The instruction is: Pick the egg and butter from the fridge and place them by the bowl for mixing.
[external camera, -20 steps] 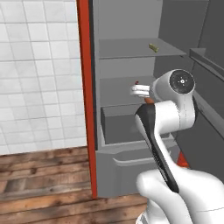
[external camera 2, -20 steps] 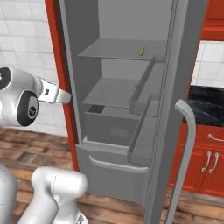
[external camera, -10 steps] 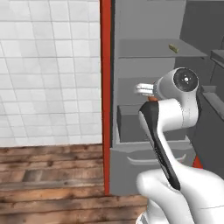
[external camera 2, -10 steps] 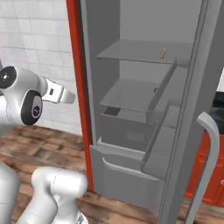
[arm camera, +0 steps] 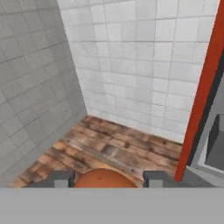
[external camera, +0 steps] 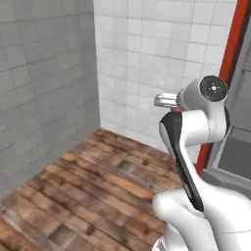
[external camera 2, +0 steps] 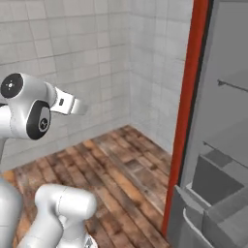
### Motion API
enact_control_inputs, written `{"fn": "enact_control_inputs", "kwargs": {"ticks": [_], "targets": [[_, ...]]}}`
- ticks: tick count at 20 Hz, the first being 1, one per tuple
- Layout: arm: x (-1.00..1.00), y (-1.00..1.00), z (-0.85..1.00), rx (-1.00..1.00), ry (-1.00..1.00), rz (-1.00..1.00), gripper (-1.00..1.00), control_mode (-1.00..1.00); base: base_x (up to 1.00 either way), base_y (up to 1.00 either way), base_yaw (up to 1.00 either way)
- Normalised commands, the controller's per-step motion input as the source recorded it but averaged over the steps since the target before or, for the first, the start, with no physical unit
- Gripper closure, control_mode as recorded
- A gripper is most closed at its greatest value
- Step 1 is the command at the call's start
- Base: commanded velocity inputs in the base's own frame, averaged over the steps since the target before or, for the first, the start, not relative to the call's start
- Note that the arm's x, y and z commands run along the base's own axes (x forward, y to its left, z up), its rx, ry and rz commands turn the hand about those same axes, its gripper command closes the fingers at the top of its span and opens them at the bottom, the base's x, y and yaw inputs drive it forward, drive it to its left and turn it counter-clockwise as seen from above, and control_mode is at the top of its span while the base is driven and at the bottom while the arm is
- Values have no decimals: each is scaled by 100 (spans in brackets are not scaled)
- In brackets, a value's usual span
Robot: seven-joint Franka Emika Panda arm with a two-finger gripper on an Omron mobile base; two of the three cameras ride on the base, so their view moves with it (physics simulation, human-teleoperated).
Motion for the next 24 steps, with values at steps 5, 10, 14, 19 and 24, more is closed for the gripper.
{"fn": "enact_control_inputs", "kwargs": {"ticks": [5, 10, 14, 19, 24], "targets": [[0, 0, 0, 0, 0, 0, 100, 100, 0, 14, 100], [0, 0, 0, 0, 0, 0, 100, 100, 0, 1, 100], [0, 0, 0, 0, 0, 0, 100, 100, 0, 0, 100], [0, 0, 0, 0, 0, 0, 100, 100, -1, 0, 100], [0, 0, 0, 0, 0, 0, 100, 100, 0, 0, 99]]}}
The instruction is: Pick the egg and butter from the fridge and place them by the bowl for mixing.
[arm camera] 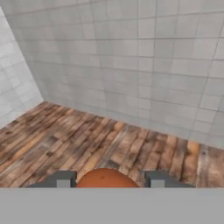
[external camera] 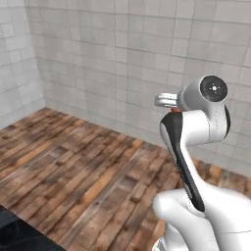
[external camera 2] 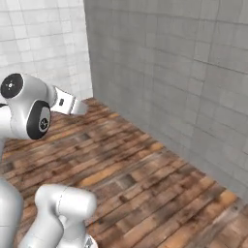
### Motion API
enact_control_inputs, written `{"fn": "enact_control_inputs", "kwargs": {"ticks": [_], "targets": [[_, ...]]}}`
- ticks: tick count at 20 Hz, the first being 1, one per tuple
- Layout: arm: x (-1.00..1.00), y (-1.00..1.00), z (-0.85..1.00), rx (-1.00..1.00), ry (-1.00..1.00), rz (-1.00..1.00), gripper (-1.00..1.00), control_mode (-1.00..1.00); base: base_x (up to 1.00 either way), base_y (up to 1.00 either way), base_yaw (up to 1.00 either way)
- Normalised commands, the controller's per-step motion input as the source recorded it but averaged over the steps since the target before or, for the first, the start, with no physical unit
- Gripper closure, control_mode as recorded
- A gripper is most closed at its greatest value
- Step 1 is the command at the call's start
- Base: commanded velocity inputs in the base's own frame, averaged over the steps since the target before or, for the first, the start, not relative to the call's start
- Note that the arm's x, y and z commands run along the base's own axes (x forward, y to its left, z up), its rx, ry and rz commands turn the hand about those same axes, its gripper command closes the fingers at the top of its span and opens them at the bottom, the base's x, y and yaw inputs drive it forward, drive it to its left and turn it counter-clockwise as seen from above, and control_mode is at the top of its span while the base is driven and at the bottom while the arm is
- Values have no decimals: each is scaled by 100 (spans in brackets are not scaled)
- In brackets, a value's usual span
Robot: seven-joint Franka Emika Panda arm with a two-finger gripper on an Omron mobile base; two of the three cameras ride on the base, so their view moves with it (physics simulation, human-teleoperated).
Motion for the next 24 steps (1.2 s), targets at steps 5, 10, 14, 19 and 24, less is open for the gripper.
{"fn": "enact_control_inputs", "kwargs": {"ticks": [5, 10, 14, 19, 24], "targets": [[0, 0, 0, 0, 0, 0, 100, 100, -8, 1, 92], [0, 0, 0, 0, 0, 0, 100, 100, -17, 8, 79], [0, 0, 0, 0, 0, 0, 100, 100, -11, 3, 69], [0, 0, 0, 0, 0, 0, 100, 100, -1, 0, 13], [0, 0, 0, 0, 0, 0, 100, 100, -12, -6, 44]]}}
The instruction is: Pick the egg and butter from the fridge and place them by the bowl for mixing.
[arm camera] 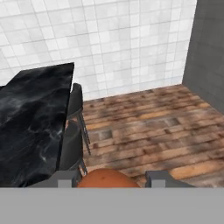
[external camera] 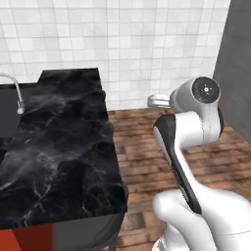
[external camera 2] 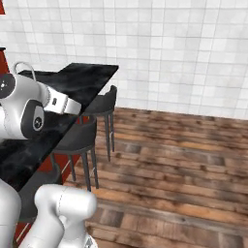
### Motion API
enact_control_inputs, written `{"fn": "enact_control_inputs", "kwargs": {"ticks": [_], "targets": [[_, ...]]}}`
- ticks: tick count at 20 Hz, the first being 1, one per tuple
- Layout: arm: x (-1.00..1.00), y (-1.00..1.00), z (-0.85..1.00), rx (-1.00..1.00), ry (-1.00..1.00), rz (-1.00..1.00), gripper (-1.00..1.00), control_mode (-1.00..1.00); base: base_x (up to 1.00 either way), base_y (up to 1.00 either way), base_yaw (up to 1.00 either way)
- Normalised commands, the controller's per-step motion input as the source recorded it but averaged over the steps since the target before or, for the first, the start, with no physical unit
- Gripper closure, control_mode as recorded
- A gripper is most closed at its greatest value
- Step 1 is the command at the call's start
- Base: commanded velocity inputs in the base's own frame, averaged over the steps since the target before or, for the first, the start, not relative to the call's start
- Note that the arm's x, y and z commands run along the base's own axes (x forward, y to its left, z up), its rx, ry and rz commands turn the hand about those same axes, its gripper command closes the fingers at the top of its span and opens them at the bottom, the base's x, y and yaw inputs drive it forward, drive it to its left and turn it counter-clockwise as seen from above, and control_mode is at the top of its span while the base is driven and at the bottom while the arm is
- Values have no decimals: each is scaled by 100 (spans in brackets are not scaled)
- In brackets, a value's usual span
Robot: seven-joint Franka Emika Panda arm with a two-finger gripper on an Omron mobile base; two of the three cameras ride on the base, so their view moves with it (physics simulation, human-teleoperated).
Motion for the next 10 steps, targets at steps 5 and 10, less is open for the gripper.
{"fn": "enact_control_inputs", "kwargs": {"ticks": [5, 10], "targets": [[0, 0, 0, 0, 0, 0, 100, 100, -7, -6, 34], [0, 0, 0, 0, 0, 0, 100, 100, 0, 0, 0]]}}
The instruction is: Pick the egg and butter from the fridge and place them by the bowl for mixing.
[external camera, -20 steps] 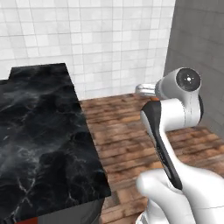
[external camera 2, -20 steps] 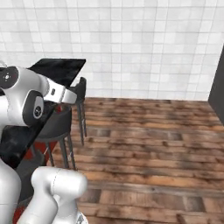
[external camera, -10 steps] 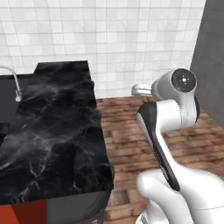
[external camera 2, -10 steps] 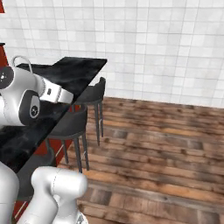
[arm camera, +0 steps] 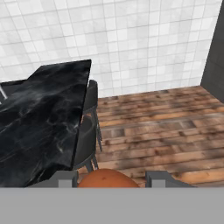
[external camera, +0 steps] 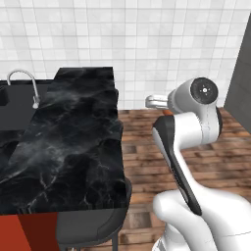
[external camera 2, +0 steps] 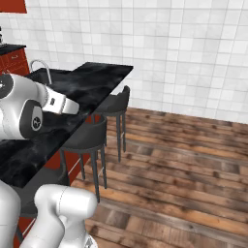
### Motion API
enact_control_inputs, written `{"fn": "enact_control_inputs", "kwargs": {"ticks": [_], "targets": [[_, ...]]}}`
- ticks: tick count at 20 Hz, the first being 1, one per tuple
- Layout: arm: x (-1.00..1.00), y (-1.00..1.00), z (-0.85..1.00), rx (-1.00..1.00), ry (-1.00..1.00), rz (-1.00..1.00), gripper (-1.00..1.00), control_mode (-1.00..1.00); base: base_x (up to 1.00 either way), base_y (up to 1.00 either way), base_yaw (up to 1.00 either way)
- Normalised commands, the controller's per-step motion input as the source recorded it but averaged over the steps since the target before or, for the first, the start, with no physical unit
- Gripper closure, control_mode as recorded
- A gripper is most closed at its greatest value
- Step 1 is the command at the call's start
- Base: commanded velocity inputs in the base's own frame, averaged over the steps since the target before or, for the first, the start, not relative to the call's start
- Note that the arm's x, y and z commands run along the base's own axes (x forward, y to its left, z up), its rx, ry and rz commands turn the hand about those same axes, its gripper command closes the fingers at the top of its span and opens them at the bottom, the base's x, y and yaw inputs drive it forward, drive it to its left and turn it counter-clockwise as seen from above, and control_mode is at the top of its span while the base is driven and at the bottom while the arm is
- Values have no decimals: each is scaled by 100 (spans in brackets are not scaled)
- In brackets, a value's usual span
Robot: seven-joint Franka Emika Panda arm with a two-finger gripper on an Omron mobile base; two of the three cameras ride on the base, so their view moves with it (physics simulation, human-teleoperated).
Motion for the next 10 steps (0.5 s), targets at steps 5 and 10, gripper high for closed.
{"fn": "enact_control_inputs", "kwargs": {"ticks": [5, 10], "targets": [[0, 0, 0, 0, 0, 0, 100, 100, -15, -82, 0], [0, 0, 0, 0, 0, 0, 100, 100, 23, -100, 0]]}}
